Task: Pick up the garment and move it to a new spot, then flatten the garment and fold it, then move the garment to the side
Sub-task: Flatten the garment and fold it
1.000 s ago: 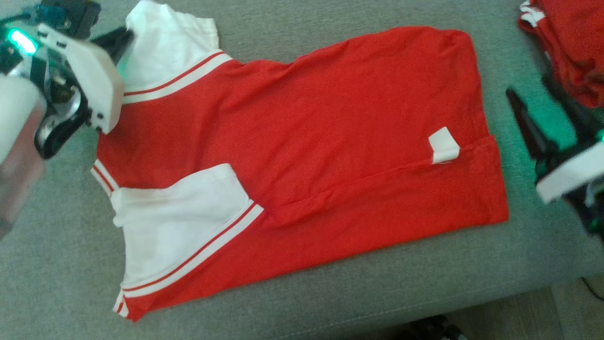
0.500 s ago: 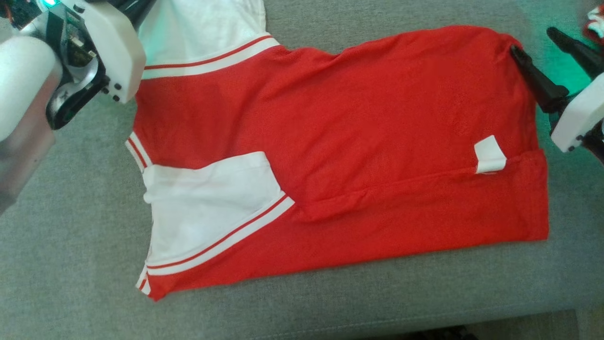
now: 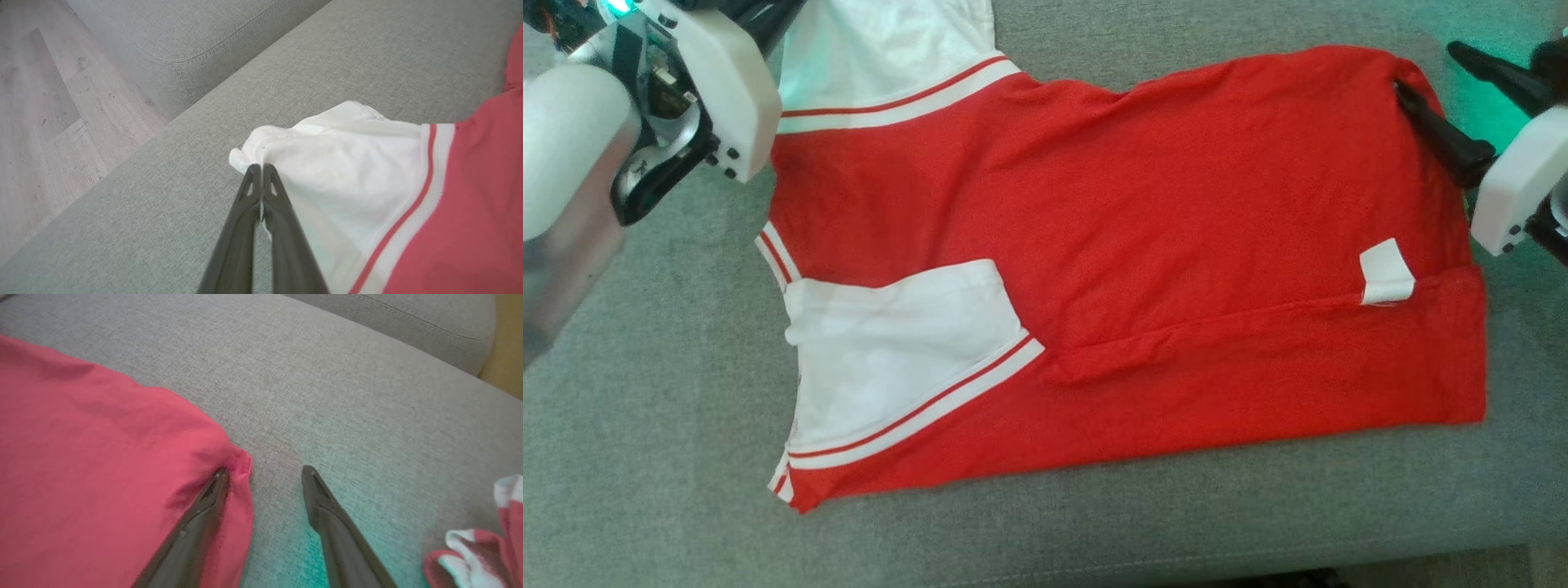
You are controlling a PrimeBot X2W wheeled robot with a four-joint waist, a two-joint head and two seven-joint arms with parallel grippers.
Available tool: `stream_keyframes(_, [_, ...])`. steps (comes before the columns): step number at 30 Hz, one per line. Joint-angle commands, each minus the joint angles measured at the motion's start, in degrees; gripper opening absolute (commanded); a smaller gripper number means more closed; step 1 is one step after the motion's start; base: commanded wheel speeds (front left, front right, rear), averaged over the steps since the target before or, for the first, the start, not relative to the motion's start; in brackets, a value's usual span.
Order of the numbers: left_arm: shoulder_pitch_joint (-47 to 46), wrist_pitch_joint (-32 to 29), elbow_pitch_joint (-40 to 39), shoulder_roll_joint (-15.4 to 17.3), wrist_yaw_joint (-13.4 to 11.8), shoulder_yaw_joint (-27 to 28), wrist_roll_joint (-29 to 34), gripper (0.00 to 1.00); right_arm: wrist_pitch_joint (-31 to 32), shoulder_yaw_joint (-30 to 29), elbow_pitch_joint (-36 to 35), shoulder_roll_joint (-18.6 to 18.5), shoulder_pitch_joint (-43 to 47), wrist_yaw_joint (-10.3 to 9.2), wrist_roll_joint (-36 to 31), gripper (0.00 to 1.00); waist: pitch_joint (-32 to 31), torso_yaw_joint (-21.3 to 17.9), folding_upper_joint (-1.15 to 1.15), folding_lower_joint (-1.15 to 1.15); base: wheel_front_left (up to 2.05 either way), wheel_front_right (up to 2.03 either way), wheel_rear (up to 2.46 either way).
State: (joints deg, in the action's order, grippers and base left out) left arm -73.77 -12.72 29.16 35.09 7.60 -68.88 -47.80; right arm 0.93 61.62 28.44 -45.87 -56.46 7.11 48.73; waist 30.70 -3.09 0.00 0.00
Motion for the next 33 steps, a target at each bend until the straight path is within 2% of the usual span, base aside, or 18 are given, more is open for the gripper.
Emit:
stream_keyframes(1, [-3.8, 0.5, -0.6, 1.6, -0.1, 2.1, -0.3, 0.00, -0.5, 0.7, -0.4, -2.2, 0.8, 0.37, -0.2, 0.85, -0.1, 0.1, 0.00, 0.00, 0.00, 0.00, 0.00])
stream_keyframes(2, [-3.9, 0.7, -0.5, 1.4, -0.1, 1.7, -0.5, 0.00, -0.4, 1.8, -0.4, -2.3, 0.3, 0.37, -0.1, 0.82, -0.1, 0.2, 0.00, 0.00, 0.00, 0.00, 0.00])
stream_keyframes(3, [-4.1, 1.0, -0.4, 1.3, -0.1, 1.3, -0.7, 0.00, -0.4, 2.8, -0.5, -2.4, -0.2, 0.37, 0.2, 0.72, -0.2, 0.3, 0.00, 0.00, 0.00, 0.00, 0.00])
stream_keyframes(4, [-4.2, 1.2, -0.3, 1.2, -0.1, 0.9, -0.9, 0.00, -0.4, 3.7, -0.6, -2.5, -0.8, 0.37, 0.4, 0.44, -0.3, 0.4, 0.00, 0.00, 0.00, 0.00, 0.00])
stream_keyframes(5, [-4.3, 1.6, -0.2, 1.1, -0.1, 0.6, -1.1, 0.00, -0.5, 4.5, -0.6, -2.7, -1.3, 0.37, 0.7, 0.02, -0.4, 0.5, 0.00, 0.00, 0.00, 0.00, 0.00])
stream_keyframes(9, [-4.6, 4.4, 0.2, 1.0, -0.1, -0.2, -1.4, 0.00, -2.3, 6.1, 0.0, -3.4, -2.7, 0.37, 3.3, 0.00, -1.1, 0.7, 0.00, 0.00, 0.00, 0.00, 0.00])
stream_keyframes(21, [-7.5, 14.9, 2.9, 2.1, -0.2, 0.6, -0.3, 0.00, -10.9, 2.6, 3.4, -5.5, -3.5, 0.37, 14.4, 0.00, -2.1, 0.9, 0.00, 0.00, 0.00, 0.00, 0.00])
stream_keyframes(26, [-9.6, 20.8, 3.2, 1.4, -2.0, 2.6, 1.1, 0.00, -13.8, 0.9, 4.1, -5.3, -5.4, 0.37, 15.3, 0.00, -2.6, 1.0, 0.00, 0.00, 0.00, 0.00, 0.00])
stream_keyframes(33, [-6.5, 21.7, -0.1, 3.4, -1.7, 1.6, 0.5, 0.00, -15.1, 1.1, 3.3, -5.4, -3.2, 0.37, 16.1, 0.00, -4.5, 1.3, 0.00, 0.00, 0.00, 0.00, 0.00])
